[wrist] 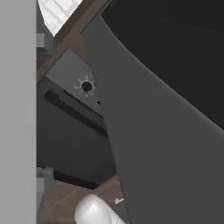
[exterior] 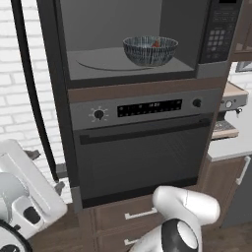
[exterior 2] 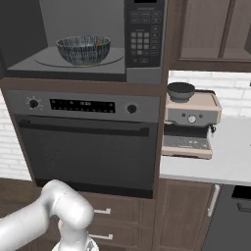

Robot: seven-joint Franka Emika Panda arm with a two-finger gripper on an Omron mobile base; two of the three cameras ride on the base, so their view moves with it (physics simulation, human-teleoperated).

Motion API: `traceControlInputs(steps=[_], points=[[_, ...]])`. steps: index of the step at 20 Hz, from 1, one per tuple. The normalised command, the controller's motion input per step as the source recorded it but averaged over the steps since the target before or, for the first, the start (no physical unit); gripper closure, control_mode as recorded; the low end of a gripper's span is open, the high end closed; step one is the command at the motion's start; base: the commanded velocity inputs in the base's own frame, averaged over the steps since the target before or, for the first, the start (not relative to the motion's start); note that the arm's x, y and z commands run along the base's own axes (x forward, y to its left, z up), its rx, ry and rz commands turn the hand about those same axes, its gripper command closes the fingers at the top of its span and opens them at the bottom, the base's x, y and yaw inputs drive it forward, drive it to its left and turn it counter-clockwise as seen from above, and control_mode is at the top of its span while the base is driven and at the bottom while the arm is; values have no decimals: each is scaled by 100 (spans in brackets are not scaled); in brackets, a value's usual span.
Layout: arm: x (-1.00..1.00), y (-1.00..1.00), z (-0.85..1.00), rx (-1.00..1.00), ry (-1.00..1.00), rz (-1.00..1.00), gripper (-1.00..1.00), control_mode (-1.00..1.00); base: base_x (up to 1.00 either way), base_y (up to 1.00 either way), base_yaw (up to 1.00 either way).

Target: Pick the potato from the sink and place it in the bowl. Then pick the bowl and place it in the microwave. Then close the microwave door and press the start button.

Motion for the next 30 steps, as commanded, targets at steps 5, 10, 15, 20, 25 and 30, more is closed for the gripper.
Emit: traceControlInputs(steps=[5, 10, 15, 20, 25, 30], points=[[0, -100, 25, 17, -3, -1, -100, -100, 0, 0, 0], [-4, -100, 5, 15, -10, 0, -100, -100, 0, 0, 0], [0, -100, 7, 13, -3, 0, -100, -100, 0, 0, 0], [9, -100, 9, 14, 1, 0, -100, -100, 0, 0, 0], [79, -100, 2, 7, 15, 2, -100, -100, 0, 0, 0], [100, -100, 3, 0, 28, 2, -100, -100, 0, 0, 0]])
